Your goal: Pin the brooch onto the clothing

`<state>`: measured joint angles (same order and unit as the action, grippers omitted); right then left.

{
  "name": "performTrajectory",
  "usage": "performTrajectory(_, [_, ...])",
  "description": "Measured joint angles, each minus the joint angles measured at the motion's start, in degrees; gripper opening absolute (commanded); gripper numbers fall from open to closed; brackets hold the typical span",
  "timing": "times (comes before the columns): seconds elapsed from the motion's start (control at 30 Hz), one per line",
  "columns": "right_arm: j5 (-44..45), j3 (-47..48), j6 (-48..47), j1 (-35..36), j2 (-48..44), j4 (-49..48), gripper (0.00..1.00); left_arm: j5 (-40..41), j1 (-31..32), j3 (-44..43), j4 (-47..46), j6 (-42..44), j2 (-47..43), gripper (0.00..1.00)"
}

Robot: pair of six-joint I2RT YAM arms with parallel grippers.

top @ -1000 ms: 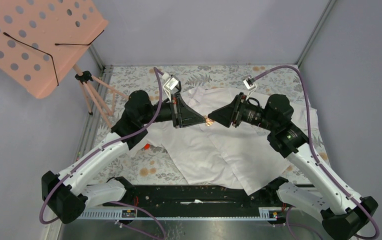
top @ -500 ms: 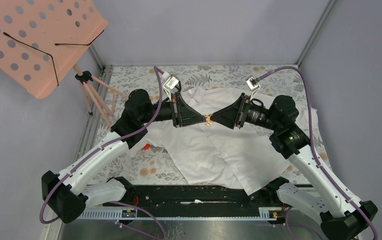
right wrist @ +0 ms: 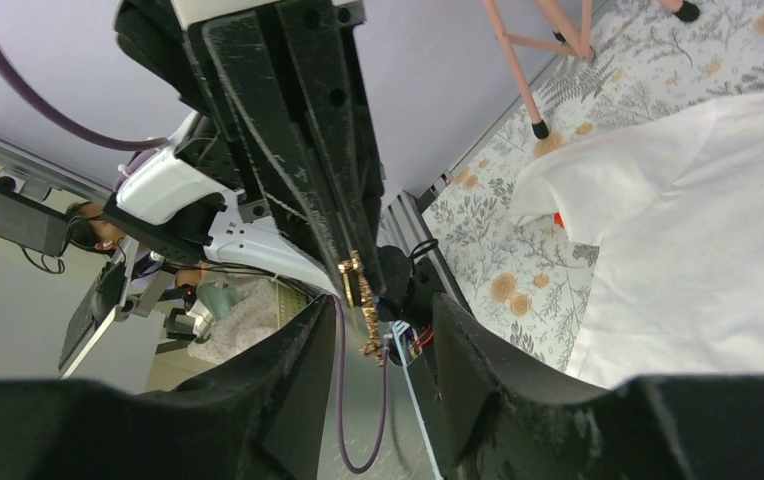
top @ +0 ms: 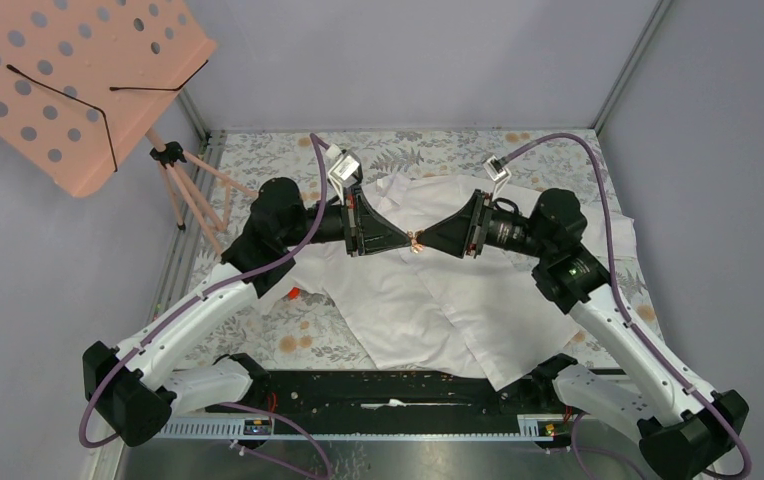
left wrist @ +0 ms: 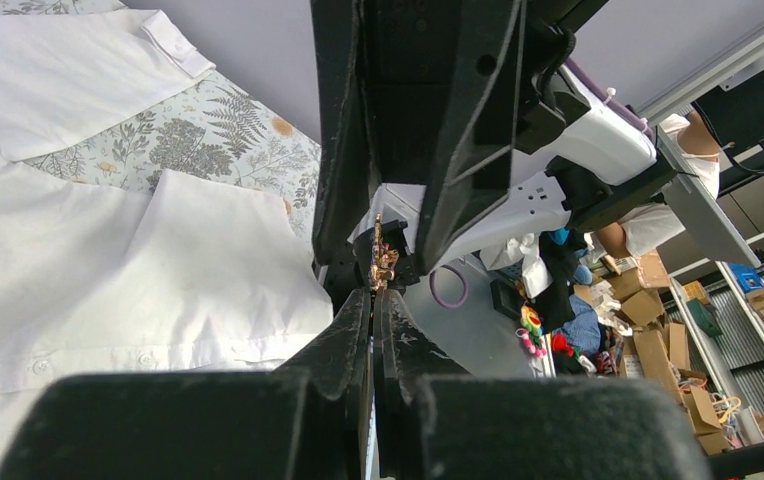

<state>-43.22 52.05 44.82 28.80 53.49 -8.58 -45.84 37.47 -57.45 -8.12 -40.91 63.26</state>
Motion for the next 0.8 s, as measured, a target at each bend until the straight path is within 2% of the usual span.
performTrajectory(0.27, [0.04,-0.35,-0.07,0.00,1.79,0.70,0.34,0.00,-0.07,-0.39,2.29,0.92,0.15,0.00])
performTrajectory(0.47, [0.26,1.53,-1.53,0.00,3.58,4.98,0.28,0.13,-0.20,-0.72,3.72,1.51,1.14,0.00])
performTrajectory(0.6, [0.15,2.43,-2.12,0.00,5.68,7.10,0.30,0.66,-0.57,-0.72,5.62,1.92,1.84,0.00])
performTrajectory(0.8, [0.66,2.43,-3.58,0.00,5.07,8.44,0.43,1.01,-0.48,-0.72,6.32,2.29,2.12,0.00])
